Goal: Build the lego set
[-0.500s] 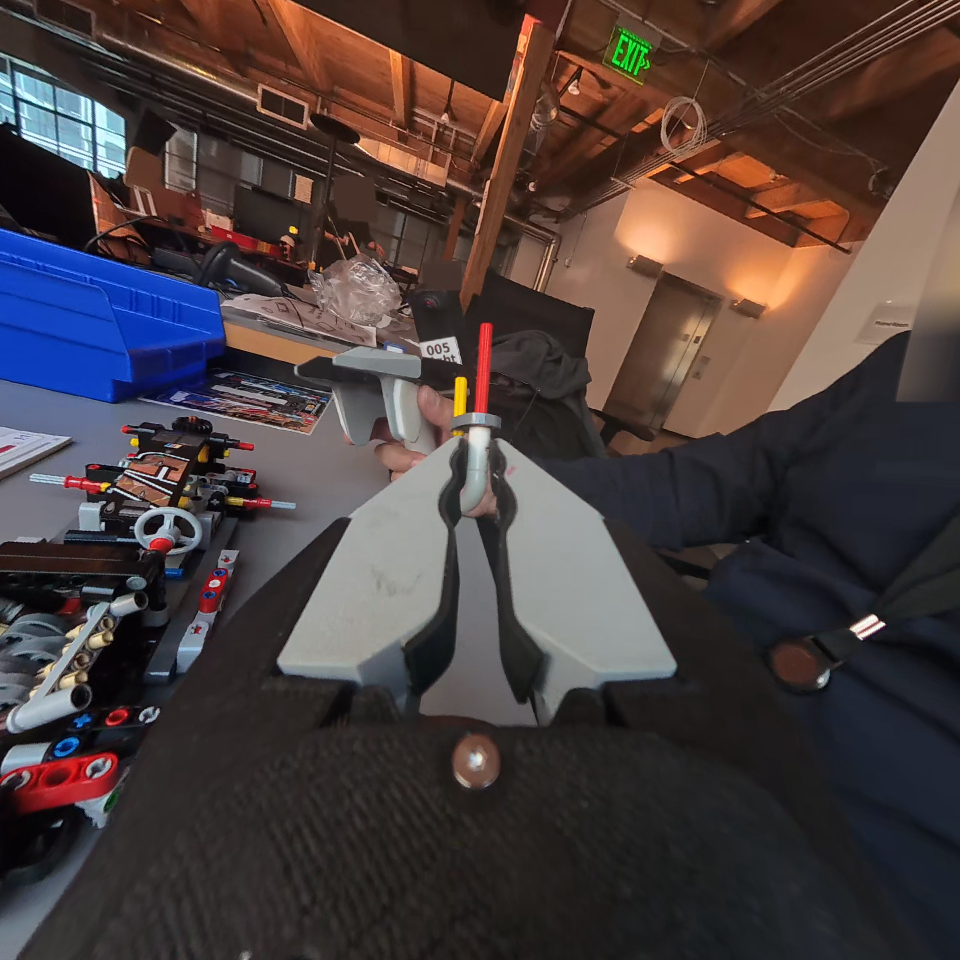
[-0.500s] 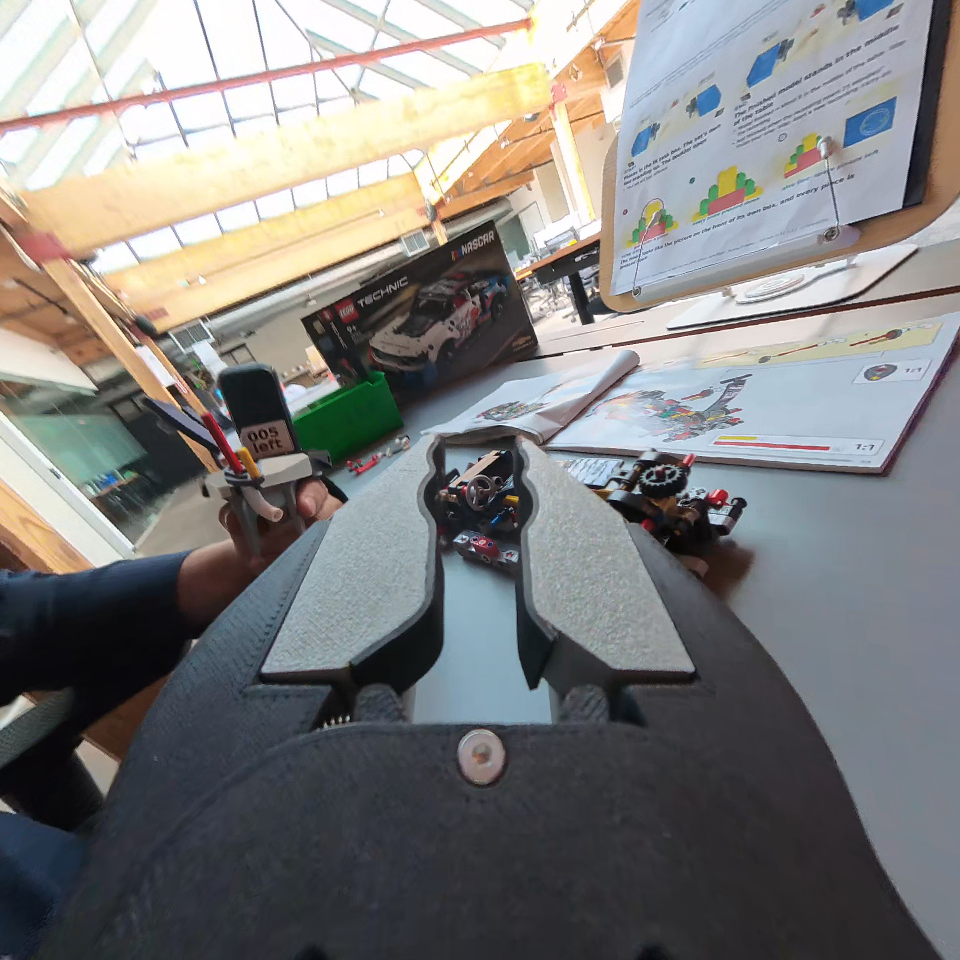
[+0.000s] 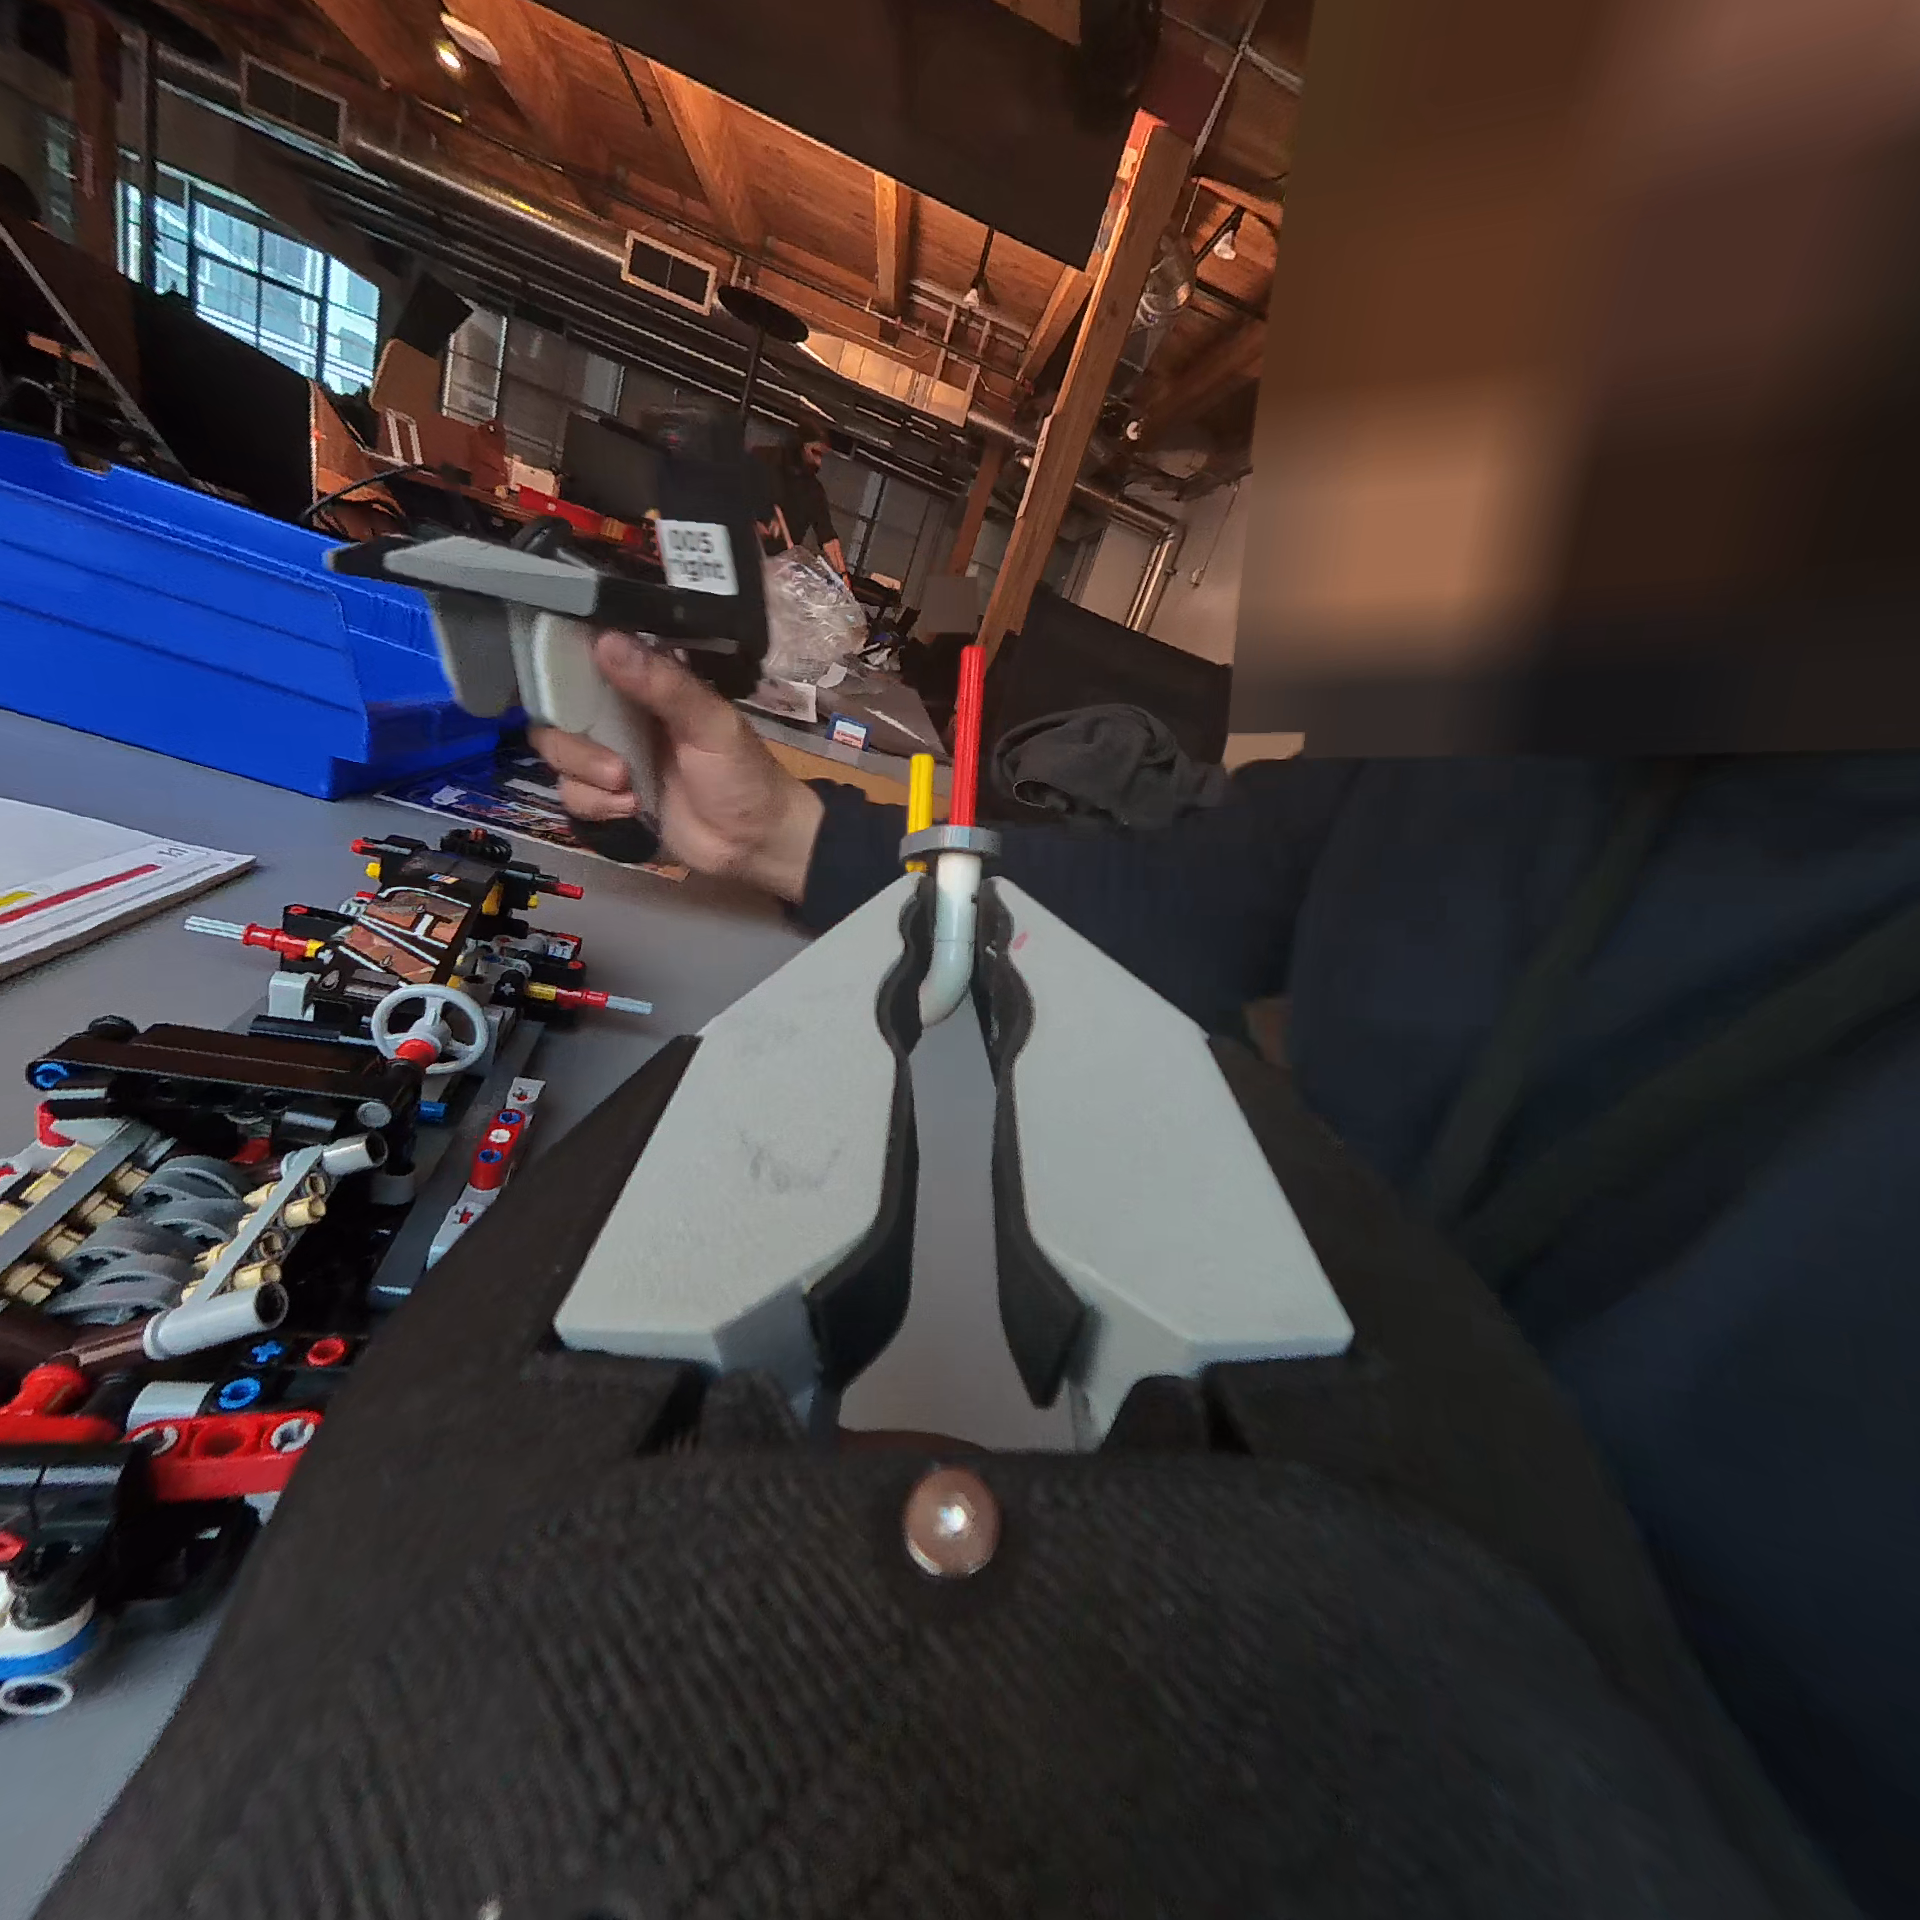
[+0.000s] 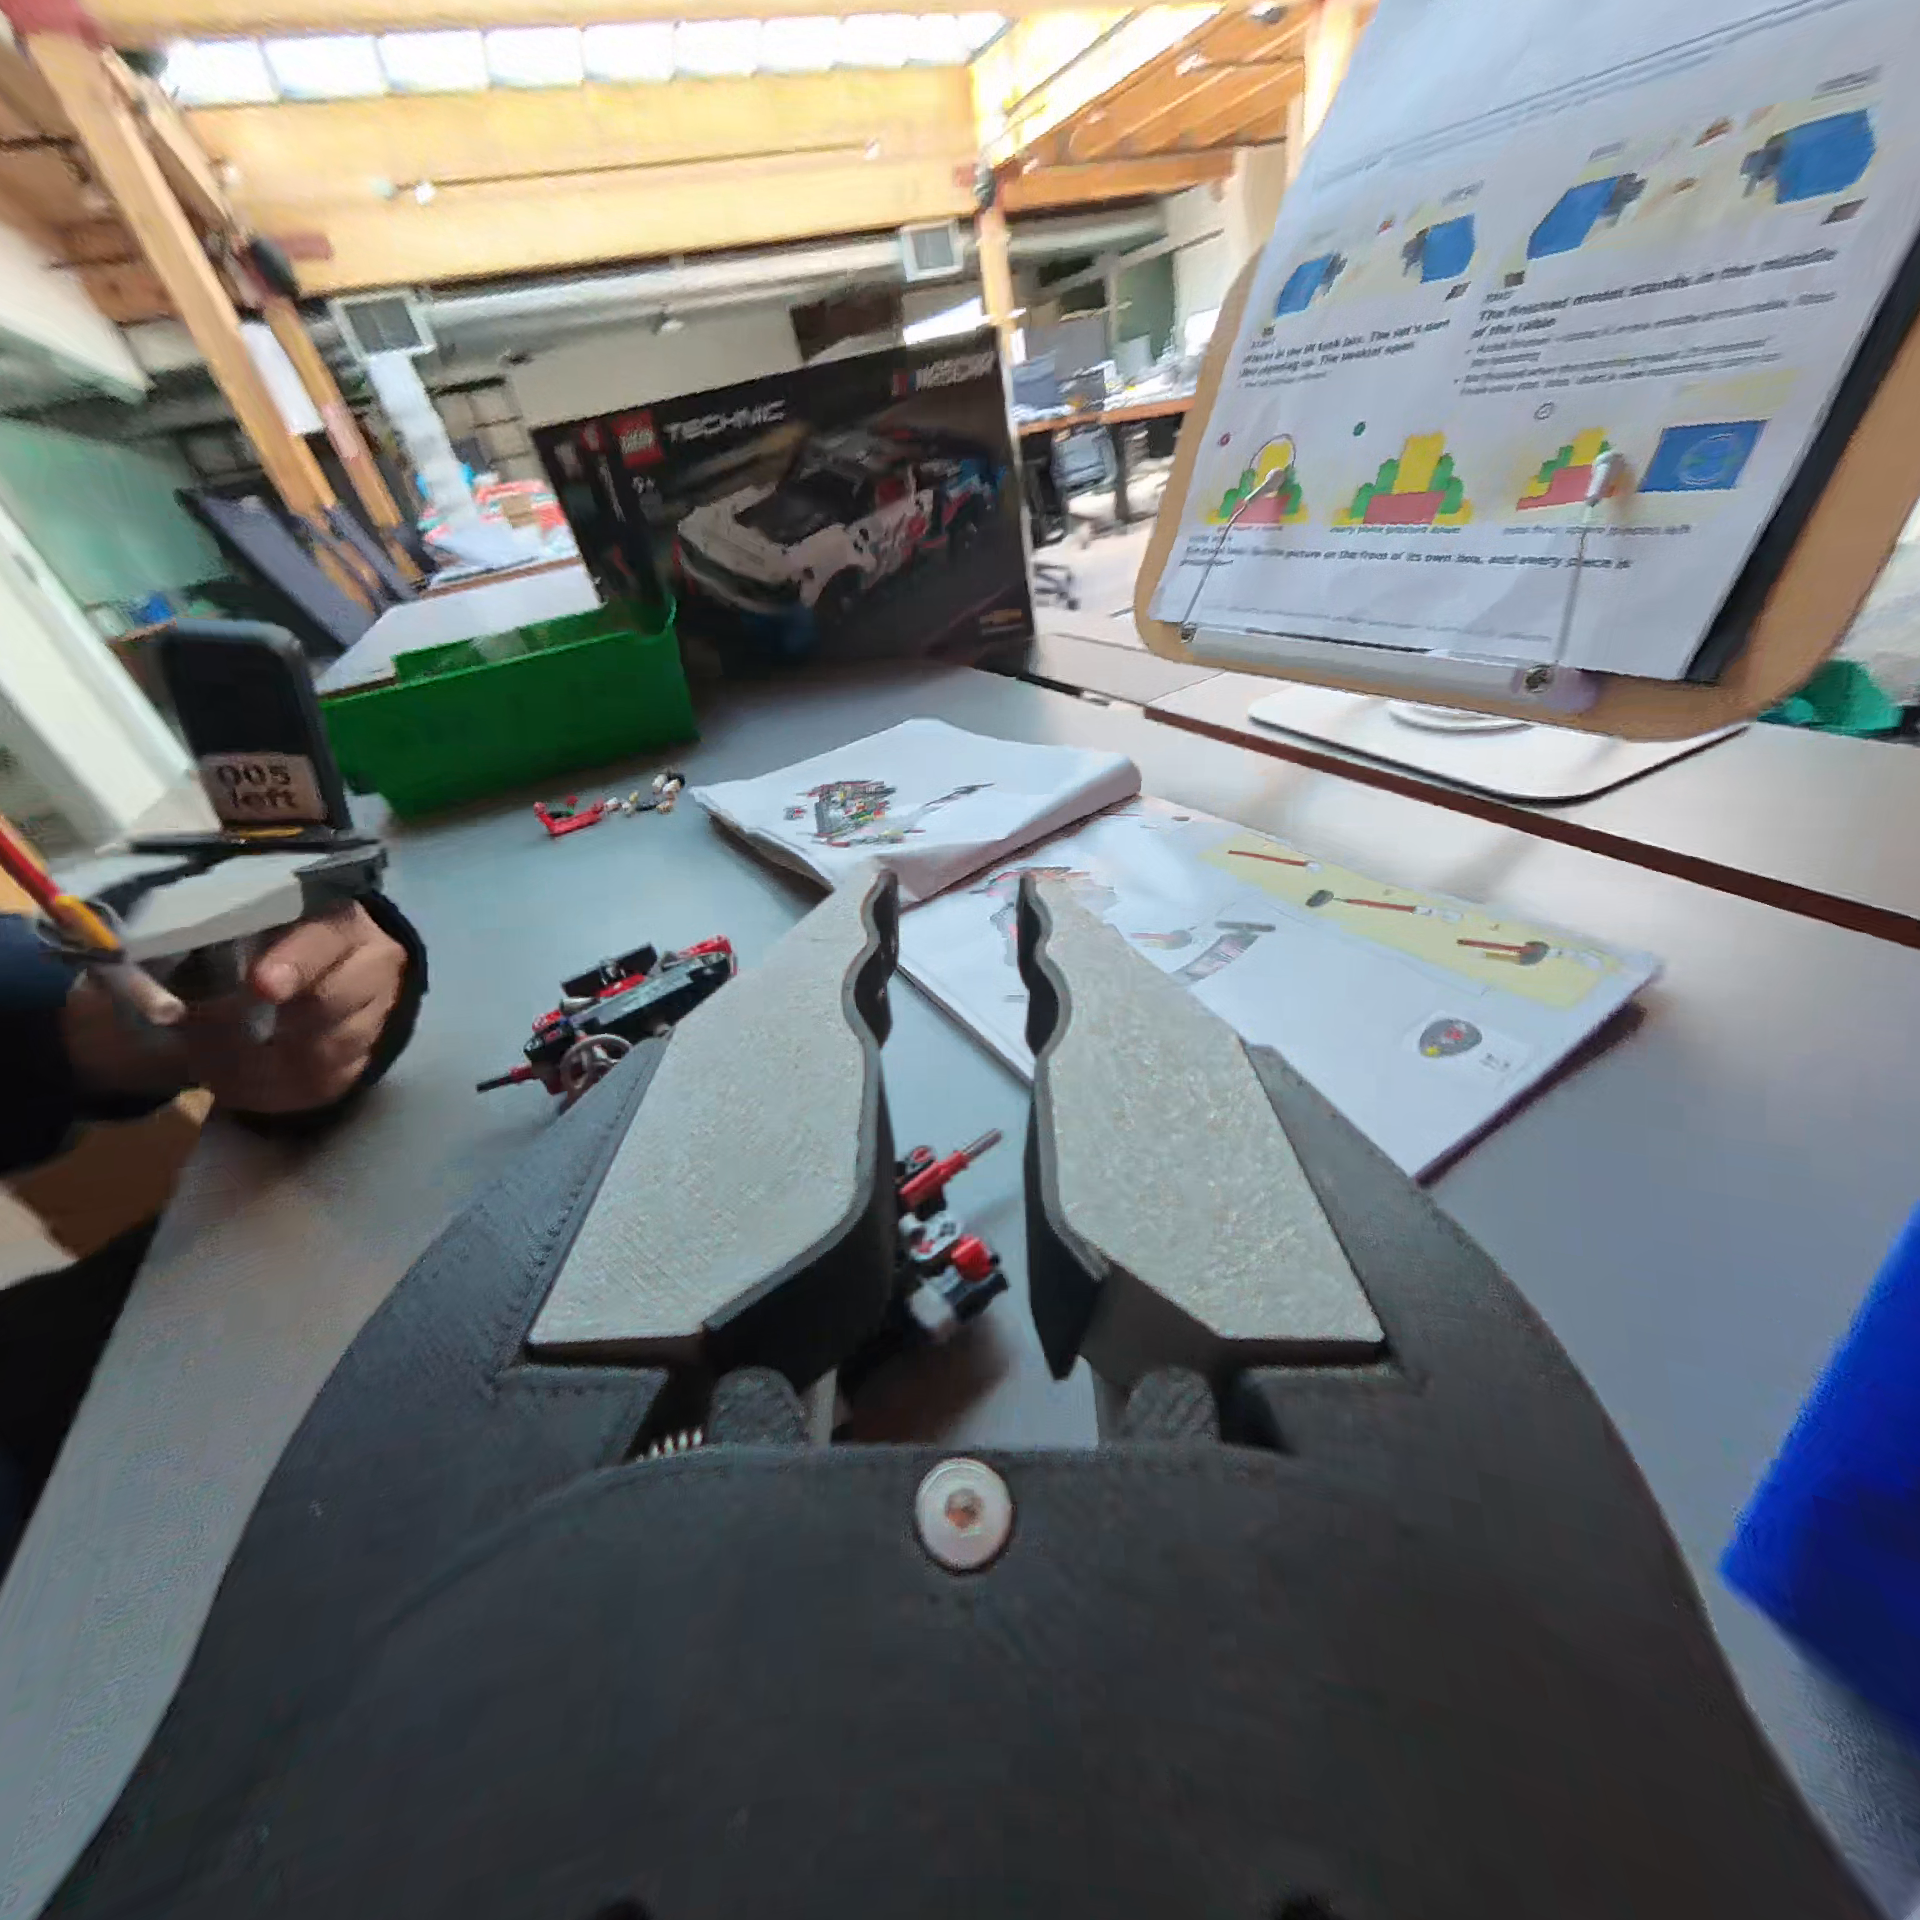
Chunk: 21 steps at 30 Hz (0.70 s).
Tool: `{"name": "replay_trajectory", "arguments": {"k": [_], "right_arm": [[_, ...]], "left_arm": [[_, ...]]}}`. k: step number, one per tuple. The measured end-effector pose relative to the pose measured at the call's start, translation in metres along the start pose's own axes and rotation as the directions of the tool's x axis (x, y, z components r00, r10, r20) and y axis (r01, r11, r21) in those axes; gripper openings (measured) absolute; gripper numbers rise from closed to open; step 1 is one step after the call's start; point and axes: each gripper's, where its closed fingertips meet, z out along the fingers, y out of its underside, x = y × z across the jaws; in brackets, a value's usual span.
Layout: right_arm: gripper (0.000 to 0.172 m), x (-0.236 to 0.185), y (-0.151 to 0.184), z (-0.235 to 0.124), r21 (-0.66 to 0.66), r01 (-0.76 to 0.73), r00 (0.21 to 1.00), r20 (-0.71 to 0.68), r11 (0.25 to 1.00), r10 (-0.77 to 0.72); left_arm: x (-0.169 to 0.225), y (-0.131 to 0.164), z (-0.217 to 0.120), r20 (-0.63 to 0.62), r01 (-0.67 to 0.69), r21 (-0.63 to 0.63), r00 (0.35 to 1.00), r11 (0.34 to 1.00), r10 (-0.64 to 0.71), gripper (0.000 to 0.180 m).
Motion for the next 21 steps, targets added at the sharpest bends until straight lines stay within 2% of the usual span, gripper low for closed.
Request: {"name": "replay_trajectory", "arguments": {"k": [5,10,12,14,17,21], "right_arm": [[0.023,-0.008,0.026,0.027,-0.101,-0.039,0.968,0.245,0.994,0.062],[0.038,-0.031,0.030,0.015,-0.130,-0.032,0.941,0.331,0.991,0.074],[0.046,-0.049,0.030,0.015,-0.171,0.082,0.932,0.362,0.982,-0.015],[0.046,-0.062,0.039,0.017,-0.220,0.248,0.922,0.352,0.944,-0.160],[0.044,-0.068,0.060,0.022,-0.326,0.422,0.892,0.315,0.846,-0.324],[0.043,-0.067,0.077,0.030,-0.414,0.562,0.827,0.286,0.716,-0.484]], "left_arm": [[-0.001,0.000,-0.001,0.008,-0.003,0.005,1.000,1.000,0.003,0.005],[-0.007,-0.003,-0.003,0.049,0.003,0.029,0.999,1.000,-0.004,0.005],[-0.005,-0.003,-0.003,0.045,-0.004,0.029,0.999,1.000,0.002,0.005],[-0.004,-0.003,-0.003,0.037,-0.007,0.031,0.999,1.000,0.006,0.005],[-0.003,-0.003,-0.003,0.028,-0.009,0.027,1.000,1.000,0.009,0.005],[-0.002,-0.003,-0.003,0.018,-0.004,0.027,1.000,1.000,0.004,0.005]]}}
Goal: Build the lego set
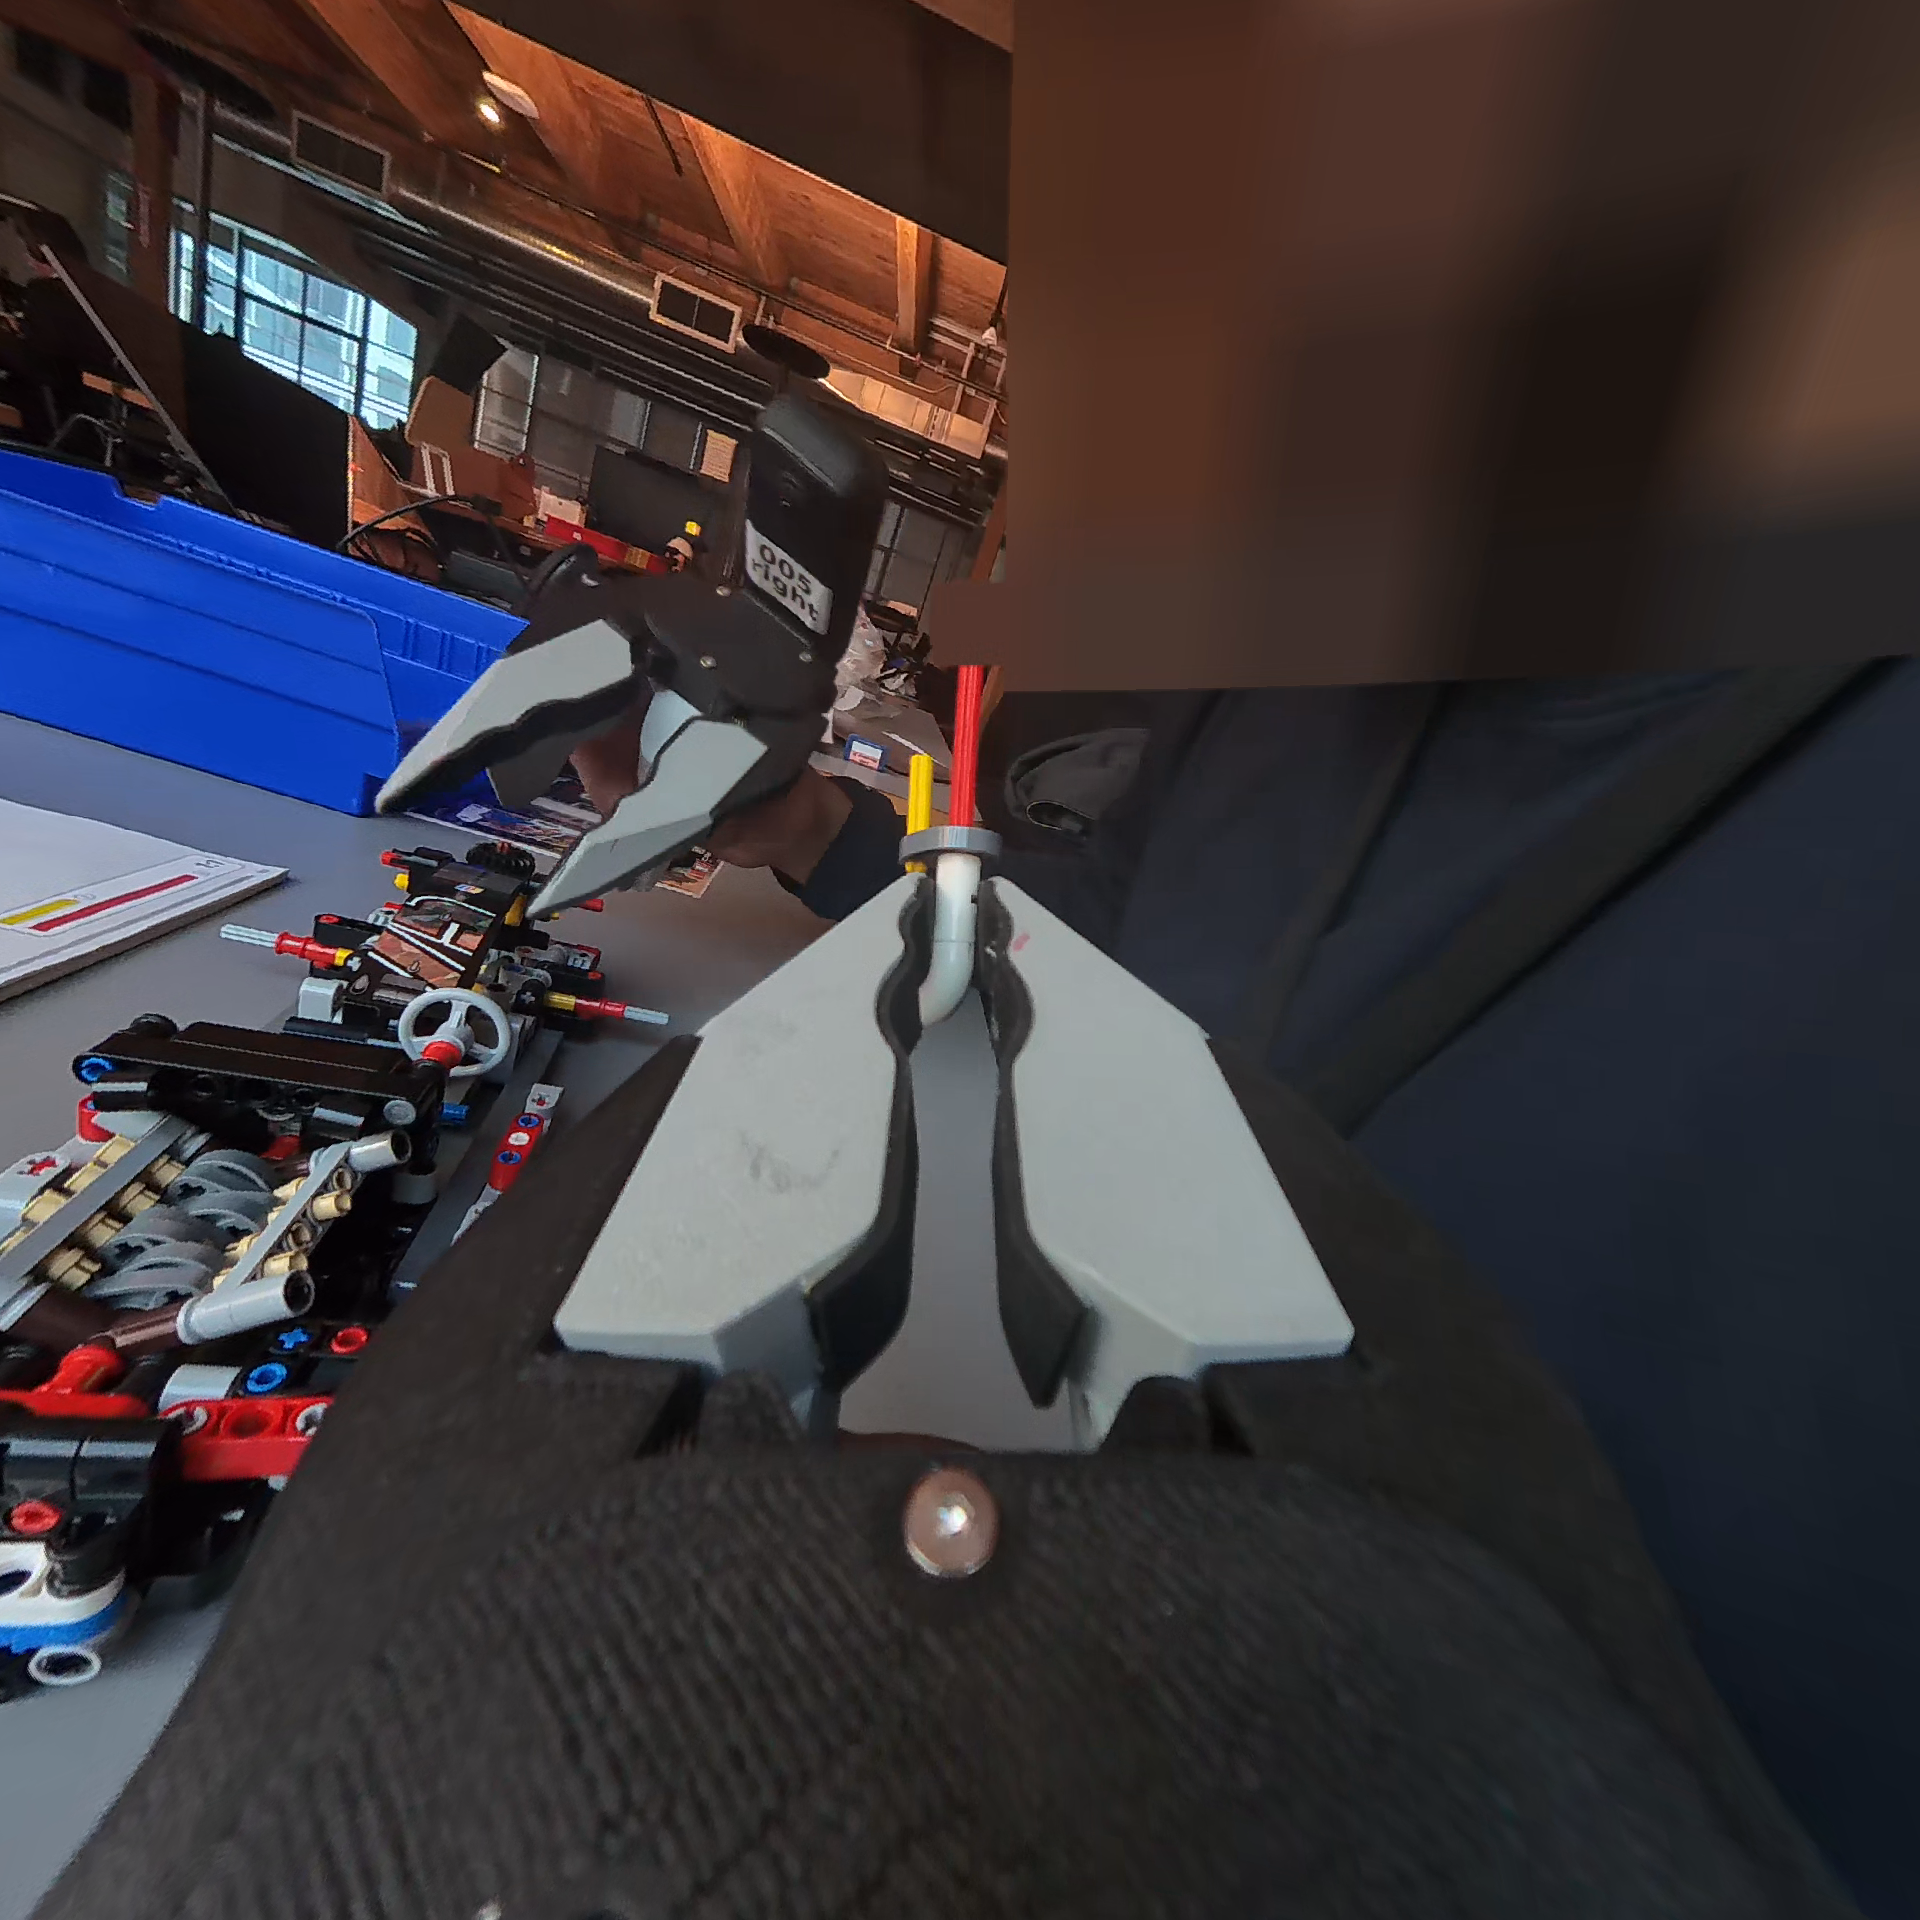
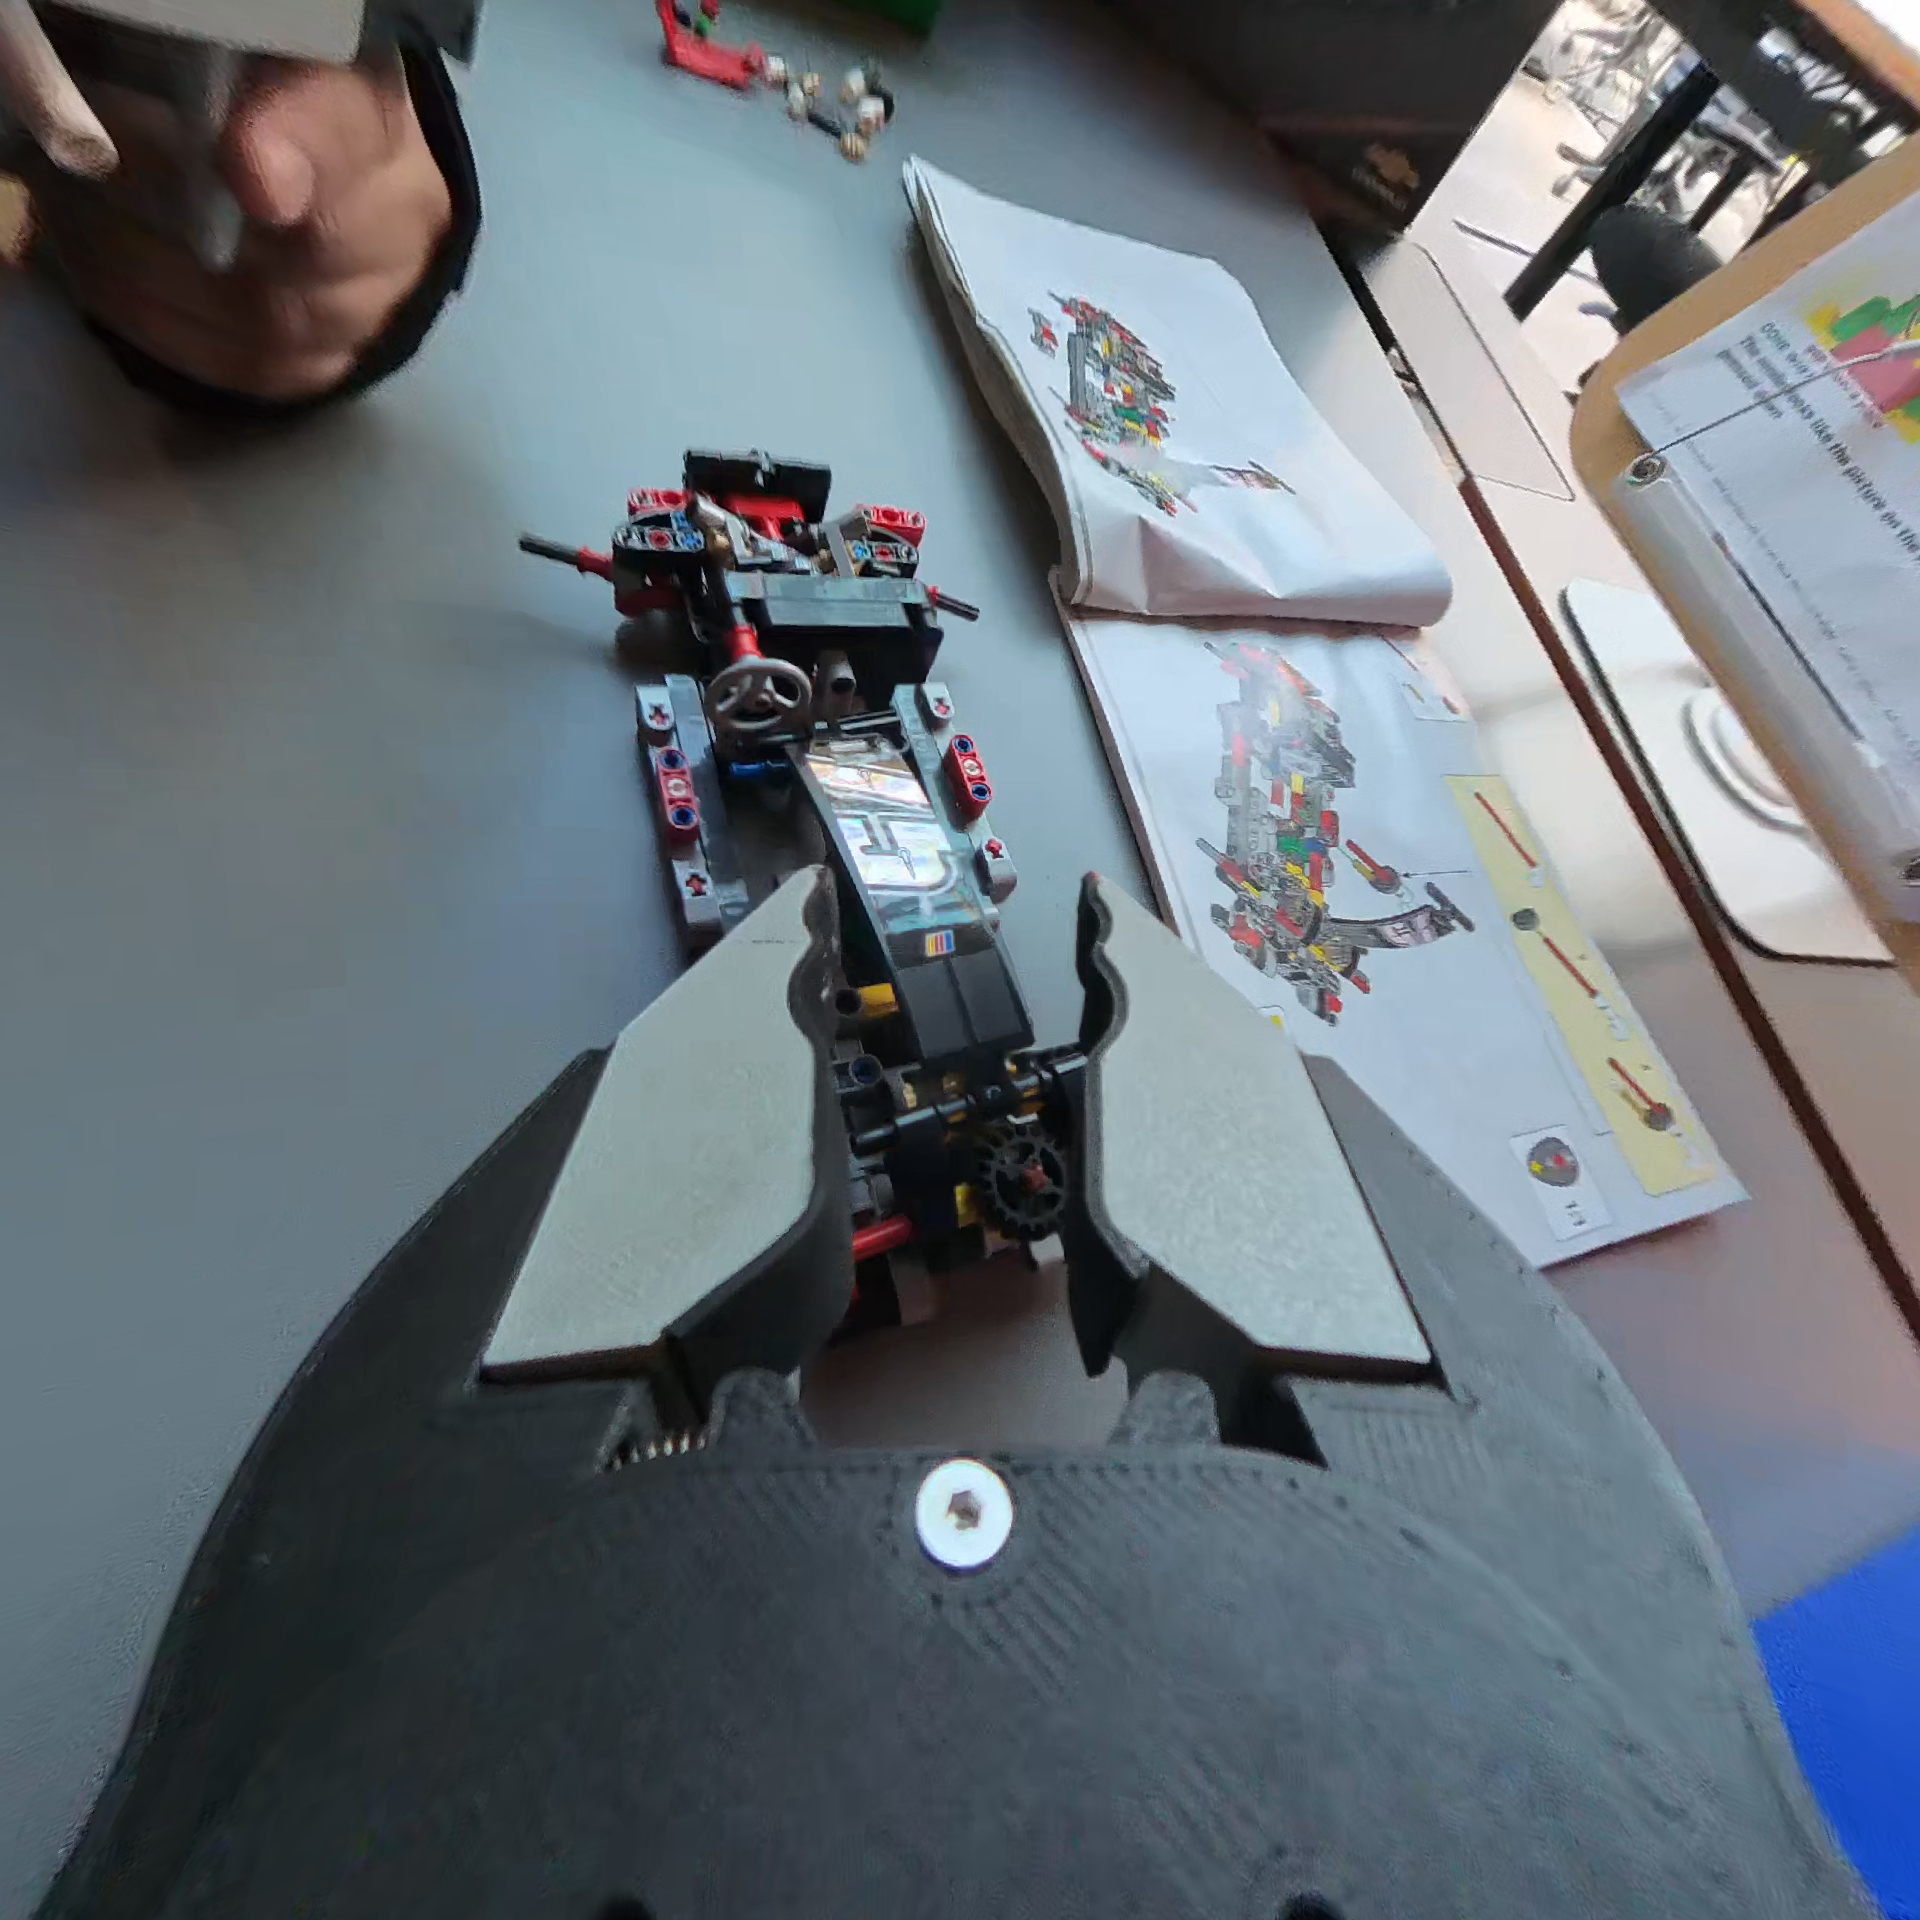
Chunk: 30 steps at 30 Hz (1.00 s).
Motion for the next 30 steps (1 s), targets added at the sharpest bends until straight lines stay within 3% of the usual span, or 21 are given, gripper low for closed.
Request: {"name": "replay_trajectory", "arguments": {"k": [8,13,18,21,30], "right_arm": [[0.019,-0.002,0.015,0.009,-0.244,0.274,0.935,-0.160,0.930,-0.318],[0.014,0.002,0.010,0.005,-0.208,0.252,0.924,-0.238,0.945,-0.299],[0.011,0.015,0.000,-0.014,-0.015,0.063,0.943,-0.325,0.998,-0.064],[0.012,0.026,0.004,-0.026,0.094,-0.090,0.934,-0.337,0.992,0.117],[0.028,0.039,0.025,-0.057,0.335,-0.469,0.809,-0.209,0.817,0.549]], "left_arm": [[0.000,0.000,0.000,0.013,-0.015,0.000,1.000,1.000,0.015,0.005],[-0.004,-0.001,0.000,0.021,0.012,0.003,1.000,1.000,-0.012,0.005],[-0.009,-0.001,0.000,0.024,0.033,0.008,0.999,0.999,-0.033,0.005],[-0.014,-0.003,0.000,0.032,0.052,0.018,0.998,0.999,-0.052,0.005],[-0.018,-0.001,0.004,0.042,0.059,0.000,0.997,0.998,-0.059,0.005]]}}
